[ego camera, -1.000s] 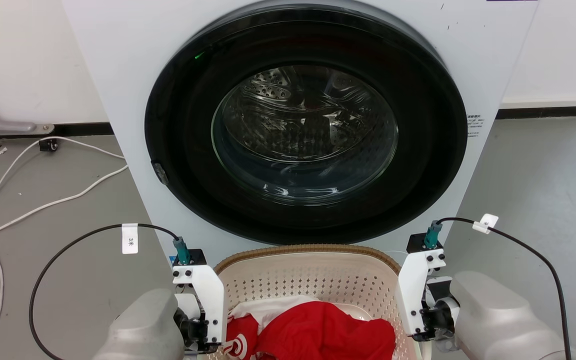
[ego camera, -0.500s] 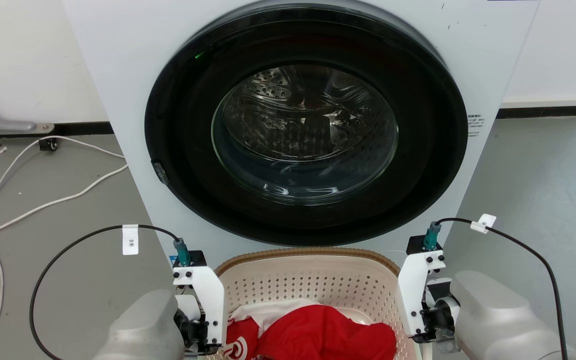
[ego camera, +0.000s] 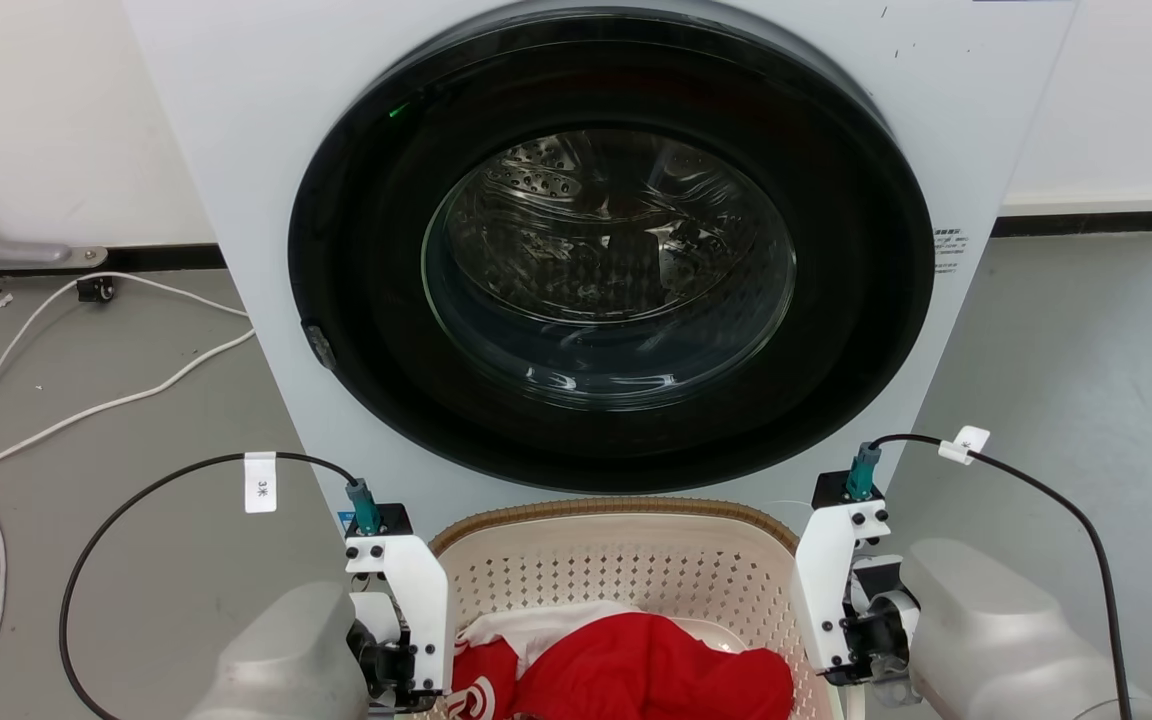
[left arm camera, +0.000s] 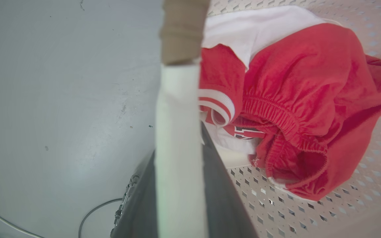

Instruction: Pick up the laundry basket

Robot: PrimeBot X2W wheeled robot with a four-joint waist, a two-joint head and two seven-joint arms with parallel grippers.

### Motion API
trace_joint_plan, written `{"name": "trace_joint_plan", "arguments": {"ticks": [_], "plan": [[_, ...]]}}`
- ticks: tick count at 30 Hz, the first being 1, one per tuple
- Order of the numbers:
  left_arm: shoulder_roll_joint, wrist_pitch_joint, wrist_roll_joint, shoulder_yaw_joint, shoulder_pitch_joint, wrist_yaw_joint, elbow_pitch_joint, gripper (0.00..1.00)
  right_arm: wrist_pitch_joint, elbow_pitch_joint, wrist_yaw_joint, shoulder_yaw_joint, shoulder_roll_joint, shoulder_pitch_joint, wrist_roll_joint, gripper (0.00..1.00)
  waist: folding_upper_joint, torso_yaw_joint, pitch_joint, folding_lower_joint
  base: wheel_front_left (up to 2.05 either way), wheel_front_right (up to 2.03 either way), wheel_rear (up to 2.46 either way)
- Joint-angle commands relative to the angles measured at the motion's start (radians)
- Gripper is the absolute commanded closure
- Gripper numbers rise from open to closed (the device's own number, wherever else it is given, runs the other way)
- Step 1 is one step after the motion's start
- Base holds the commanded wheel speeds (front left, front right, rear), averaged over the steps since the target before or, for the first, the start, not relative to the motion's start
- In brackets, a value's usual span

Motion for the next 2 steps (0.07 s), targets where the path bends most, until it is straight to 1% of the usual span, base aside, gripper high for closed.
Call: {"name": "trace_joint_plan", "arguments": {"ticks": [1, 2], "plan": [[-0.039, -0.001, -0.007, -0.006, 0.008, -0.016, -0.021, 1.0, 0.0, -0.02, 0.018, -0.001, 0.045, -0.022, 0.009, 1.0, 0.0, 0.0, 0.0, 0.0, 0.0, 0.0, 0.0], [-0.039, -0.001, -0.009, -0.007, 0.008, -0.016, -0.021, 1.0, 0.002, -0.02, 0.018, -0.001, 0.046, -0.023, 0.011, 1.0, 0.0, 0.0, 0.0, 0.0, 0.0, 0.0, 0.0]]}}
